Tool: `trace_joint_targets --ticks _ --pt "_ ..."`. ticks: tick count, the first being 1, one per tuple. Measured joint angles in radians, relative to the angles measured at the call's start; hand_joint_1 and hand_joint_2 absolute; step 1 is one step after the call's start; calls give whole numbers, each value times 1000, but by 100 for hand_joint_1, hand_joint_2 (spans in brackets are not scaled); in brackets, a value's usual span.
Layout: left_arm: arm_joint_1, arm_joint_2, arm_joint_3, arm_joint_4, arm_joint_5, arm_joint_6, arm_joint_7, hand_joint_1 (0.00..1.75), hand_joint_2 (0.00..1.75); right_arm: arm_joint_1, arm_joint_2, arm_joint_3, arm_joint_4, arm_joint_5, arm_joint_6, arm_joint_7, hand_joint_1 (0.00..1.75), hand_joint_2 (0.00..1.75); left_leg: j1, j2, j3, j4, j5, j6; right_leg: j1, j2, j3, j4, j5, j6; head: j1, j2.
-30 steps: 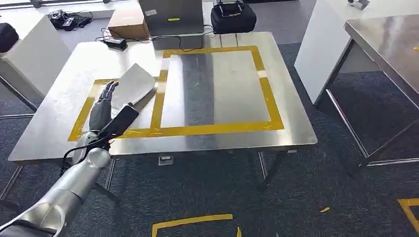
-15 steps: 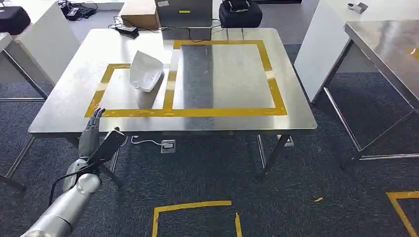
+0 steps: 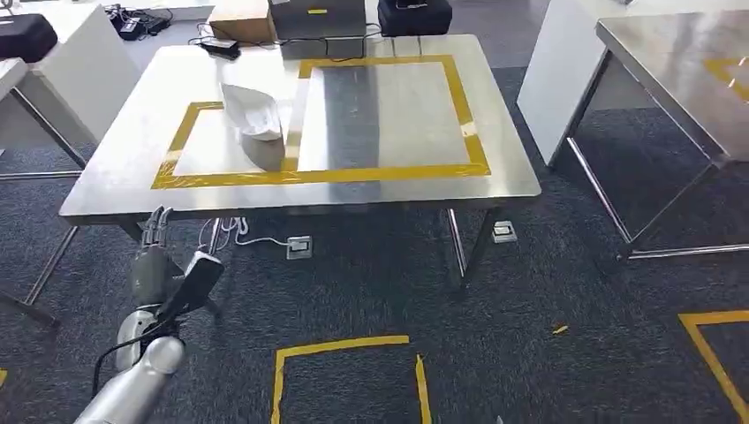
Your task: Take the parts from the cabinet and place them on the table.
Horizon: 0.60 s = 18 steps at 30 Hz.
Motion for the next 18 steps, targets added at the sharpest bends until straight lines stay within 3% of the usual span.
trace_joint_targets --ticks 1,2,3,4,5,6,7,8,9,11,12,13,14,16,17,18 --pt "0 0 9 -13 -12 5 -1 0 0 1 0 0 0 0 0 0 0 0 3 0 -14 79 -46 -5 0 -1 -12 1 13 1 1 0" --pt "1 0 13 -22 -14 5 -1 0 0 1 0 0 0 0 0 2 0 0 5 0 -20 143 -64 -10 0 -2 -29 2 26 2 0 0" --pt "2 0 16 -28 -18 3 0 0 0 1 1 0 0 0 -2 4 0 0 7 0 -12 171 -52 -12 -1 -2 -45 3 38 4 0 0" --pt "2 0 19 -35 -25 1 3 0 0 1 2 0 0 0 -5 9 0 0 9 0 16 157 -18 -13 -2 -3 -61 4 50 7 0 0" --pt "2 0 23 -40 -31 1 6 0 0 1 3 -1 0 -1 -6 13 0 0 11 0 65 101 21 -14 -4 -3 -76 6 62 11 0 0" --pt "2 -1 24 -43 -30 2 9 0 0 0 4 -3 0 -3 -7 14 0 0 12 0 131 15 44 -14 -6 -3 -91 8 72 16 0 0" --pt "1 -1 26 -43 -27 5 13 0 0 -1 4 -4 0 -3 -10 15 0 0 13 -1 191 -67 28 -15 -6 -3 -96 12 80 20 0 0" --pt "3 -3 30 -42 -16 8 13 0 0 -1 5 -9 0 -5 -14 17 0 0 5 -3 247 -154 -19 -8 -4 -1 -104 15 89 29 0 0" --pt "13 -7 41 -37 6 12 15 0 0 0 5 -14 0 -6 -16 17 0 0 2 -6 225 -141 -8 10 -5 -1 -98 7 100 37 3 0" --pt "34 -20 77 -3 47 14 32 0 0 -1 6 -18 0 -11 -18 20 0 0 -3 -7 223 -144 -4 25 -9 2 -97 0 118 51 -4 0" --pt "48 -29 109 32 78 12 48 0 0 3 6 -21 0 -13 -18 23 0 0 -1 -3 215 -149 10 39 -11 5 -103 -3 124 60 -11 0" --pt "56 -43 144 79 116 -2 70 0 0 5 6 -24 0 -13 -19 26 0 0 2 3 203 -151 24 49 -14 5 -113 13 91 64 -10 0" --pt "67 -55 182 132 160 -19 74 0 0 7 6 -28 0 -15 -18 33 0 0 2 4 188 -151 36 56 -13 5 -129 52 26 66 -8 0" --pt "105 -68 247 218 195 -26 69 0 0 7 7 -33 0 -14 -18 32 0 0 0 9 164 -149 60 60 -13 5 -164 190 -98 72 -5 0" --pt "116 -73 277 267 210 -48 114 0 0 7 7 -36 0 -12 -18 35 0 0 -2 11 142 -147 75 61 -11 5 -178 271 -132 73 -5 0" --pt "129 -77 307 316 228 -84 183 0 0 7 4 -37 0 -10 -16 39 0 0 -4 11 124 -144 87 59 -9 5 -176 322 -123 71 -4 0"
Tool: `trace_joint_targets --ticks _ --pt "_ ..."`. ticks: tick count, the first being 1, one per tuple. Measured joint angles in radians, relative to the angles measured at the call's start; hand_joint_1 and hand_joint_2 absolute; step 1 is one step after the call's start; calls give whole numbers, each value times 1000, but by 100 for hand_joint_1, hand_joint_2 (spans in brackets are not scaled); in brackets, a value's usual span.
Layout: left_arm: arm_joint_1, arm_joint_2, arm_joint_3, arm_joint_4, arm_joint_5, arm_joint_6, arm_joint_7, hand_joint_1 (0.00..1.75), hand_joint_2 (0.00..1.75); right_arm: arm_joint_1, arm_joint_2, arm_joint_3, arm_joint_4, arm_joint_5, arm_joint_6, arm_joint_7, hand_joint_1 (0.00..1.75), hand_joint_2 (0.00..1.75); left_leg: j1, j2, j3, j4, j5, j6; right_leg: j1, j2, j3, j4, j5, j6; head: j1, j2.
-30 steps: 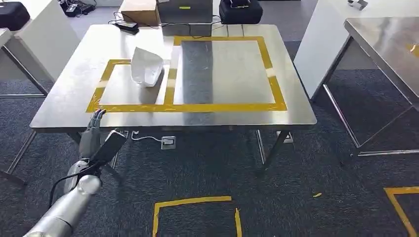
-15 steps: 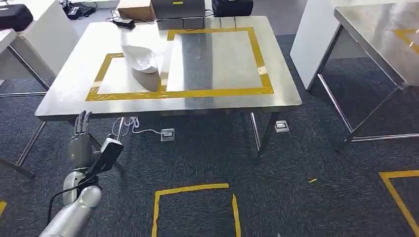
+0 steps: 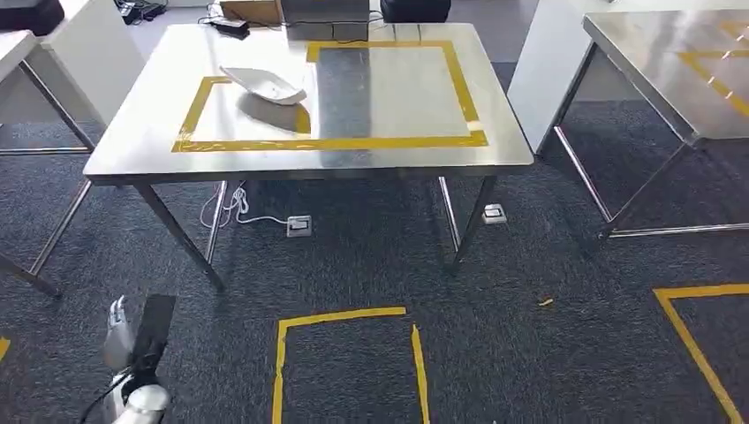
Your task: Take the parts from the cabinet and place them on the table.
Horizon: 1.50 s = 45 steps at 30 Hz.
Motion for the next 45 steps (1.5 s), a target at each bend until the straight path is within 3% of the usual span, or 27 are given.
trace_joint_targets --ticks 2,3,4,5,6,10,14,16,18,19,21,24,25,26,28,30,32,34,36,37,38,39,40,41,42,43,45 --pt "45 -5 56 77 40 -50 127 0 0 0 -5 -1 0 11 7 6 0 0 -2 4 -30 9 16 -5 4 0 60 -25 76 -6 1 0" --pt "74 -7 84 108 67 -64 170 0 0 0 -8 -2 0 13 15 5 0 0 -3 6 -43 15 22 -7 7 1 122 -96 102 -13 0 0" --pt "107 -11 120 140 111 -84 208 0 0 0 -14 -3 0 15 23 1 0 0 -3 7 -53 21 28 -10 11 5 204 -198 94 -22 1 0" --pt "135 -22 157 165 162 -109 246 0 0 -2 -23 -3 -2 16 30 -6 0 0 -8 8 -61 25 33 -14 16 10 261 -292 41 -33 1 0" --pt "162 -27 205 193 218 -125 304 0 0 -2 -29 -3 -2 17 39 -18 0 0 -6 9 -59 25 41 -20 17 10 272 -313 34 -33 -1 0" --pt "239 -59 333 262 297 -117 515 0 0 -3 -44 -5 -2 23 55 -29 0 0 3 -2 -66 19 57 -43 14 -4 248 -335 74 -61 8 0" --pt "256 -84 395 290 305 -119 539 0 0 -8 -51 -5 -2 29 63 -18 0 0 10 -9 -124 248 -162 -64 12 -15 189 -337 122 -68 7 0" --pt "257 -93 407 297 301 -133 528 0 0 -8 -51 -5 -2 31 64 -2 0 0 13 -9 -114 327 -142 -69 11 -21 154 -333 147 -64 6 0" --pt "257 -103 418 300 299 -150 509 0 0 -9 -50 -5 -2 34 63 13 0 0 16 -9 -22 240 -58 -72 6 -23 121 -327 169 -54 6 0" --pt "256 -107 422 301 299 -157 500 0 0 -9 -50 -5 -2 36 61 15 0 0 19 -9 47 152 -52 -72 4 -23 114 -322 178 -48 7 0" --pt "252 -117 423 300 290 -171 466 0 0 -13 -51 -5 -3 41 53 17 0 0 11 -14 166 -34 -129 -62 7 -22 101 -314 195 -34 9 0" --pt "252 -133 422 306 253 -189 414 0 0 -16 -51 -5 -3 43 47 19 0 0 6 -17 139 -15 -111 -33 4 -20 104 -325 227 -14 11 0" --pt "251 -137 421 307 237 -190 400 0 0 -14 -51 -5 -3 43 47 19 0 0 12 -12 130 -18 -98 -18 0 -16 100 -322 222 -7 10 0" --pt "248 -143 419 309 220 -191 391 0 0 -13 -50 -5 -3 43 46 16 0 0 11 -8 118 -17 -89 -9 -1 -11 88 -296 177 -2 11 0" --pt "237 -146 411 310 189 -191 387 0 0 -14 -49 -5 -3 43 43 13 0 0 8 -8 83 -14 -63 2 1 -9 44 -153 40 2 14 0" --pt "225 -151 400 311 170 -193 396 0 0 -16 -49 -5 -3 43 38 12 0 0 2 -8 51 -10 -38 4 3 -7 17 -13 -15 1 14 0" --pt "215 -156 389 313 157 -199 406 0 0 -17 -49 -5 -3 40 31 21 0 0 -2 -9 17 -4 -15 2 7 -7 54 -12 42 -7 15 0" --pt "206 -160 379 314 150 -213 413 0 0 -17 -48 -5 -3 38 24 34 0 0 -6 -9 -11 3 0 -1 16 -5 172 -164 102 -26 16 0" --pt "196 -166 369 315 147 -231 414 0 0 -21 -49 -6 -4 34 18 41 0 0 -10 -8 -24 10 11 -9 25 -5 279 -329 52 -51 16 0" --pt "194 -166 367 315 143 -257 413 0 0 -23 -48 -6 -4 31 14 49 0 0 -7 -5 -24 8 18 -16 29 -5 276 -340 47 -47 16 0" --pt "190 -166 363 315 137 -291 410 0 175 -23 -48 -6 -4 30 11 57 0 0 -5 -5 -24 5 24 -21 31 -6 270 -345 49 -47 17 0" --pt "188 -166 357 315 136 -305 406 0 175 -22 -48 -6 -4 30 11 61 0 0 -9 -4 -29 7 4 -7 26 -7 269 -350 50 -33 16 0" --pt "189 -165 353 315 136 -319 401 0 175 -22 -48 -6 -4 30 9 66 0 0 -8 -6 -30 4 12 -2 28 -8 268 -349 51 -35 16 0" --pt "191 -166 351 316 136 -327 400 0 175 -21 -48 -6 -4 30 5 67 0 0 -7 -6 -32 0 23 -17 29 -8 268 -348 54 -44 16 0" --pt "192 -166 351 317 137 -331 405 0 175 -21 -48 -6 -4 30 -3 71 0 175 -6 -6 -31 -3 25 -18 29 -8 266 -348 58 -44 16 0" --pt "192 -167 349 319 137 -332 418 0 175 -21 -48 -6 -4 31 -10 79 0 175 -6 -6 -30 -6 35 -13 30 -8 264 -347 62 -48 16 0" --pt "195 -167 344 322 137 -331 442 0 175 -21 -48 -6 -4 34 -16 99 0 175 -6 -7 -28 -10 52 -24 31 -8 257 -345 69 -52 16 0"
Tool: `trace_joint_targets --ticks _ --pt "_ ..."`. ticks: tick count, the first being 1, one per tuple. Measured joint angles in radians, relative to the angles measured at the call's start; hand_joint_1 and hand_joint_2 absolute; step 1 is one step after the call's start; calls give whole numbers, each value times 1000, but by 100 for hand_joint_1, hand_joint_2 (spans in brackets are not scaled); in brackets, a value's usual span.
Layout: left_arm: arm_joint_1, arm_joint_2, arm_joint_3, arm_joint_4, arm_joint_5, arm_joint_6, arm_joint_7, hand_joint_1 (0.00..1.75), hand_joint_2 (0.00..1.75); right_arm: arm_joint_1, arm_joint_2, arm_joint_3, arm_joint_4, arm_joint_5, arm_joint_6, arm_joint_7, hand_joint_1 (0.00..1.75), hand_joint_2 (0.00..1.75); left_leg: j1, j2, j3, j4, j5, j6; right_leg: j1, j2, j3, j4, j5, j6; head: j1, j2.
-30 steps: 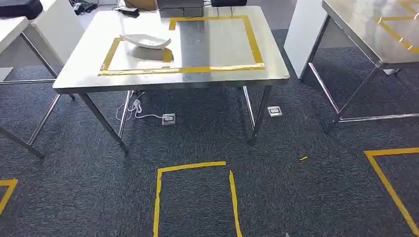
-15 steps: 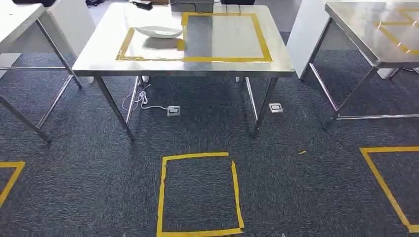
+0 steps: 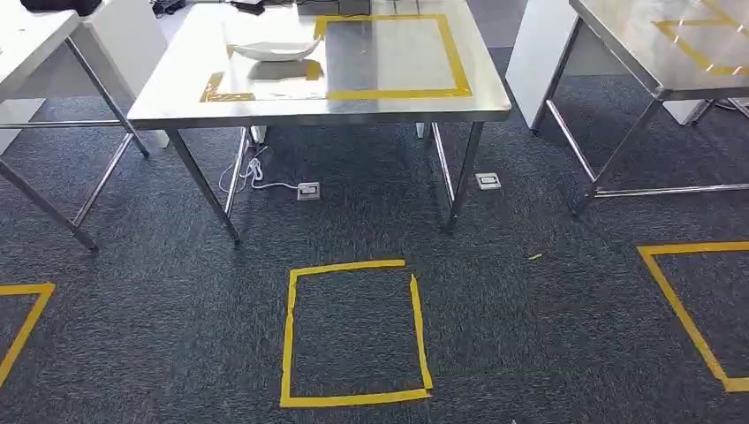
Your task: Take the parts from the cabinet and place them on the table.
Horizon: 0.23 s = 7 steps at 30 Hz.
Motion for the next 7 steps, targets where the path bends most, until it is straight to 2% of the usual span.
trace_joint_targets --ticks 3,7 --pt "9 0 0 3 -1 15 27 0 175 0 0 0 0 6 0 25 0 175 0 -1 -4 -4 6 -1 0 0 -7 2 4 -2 0 0" --pt "37 2 -25 -8 12 -5 13 0 175 21 -2 38 -17 -37 -4 23 0 175 0 -2 -5 -4 6 -2 0 0 -8 3 4 -2 0 0"
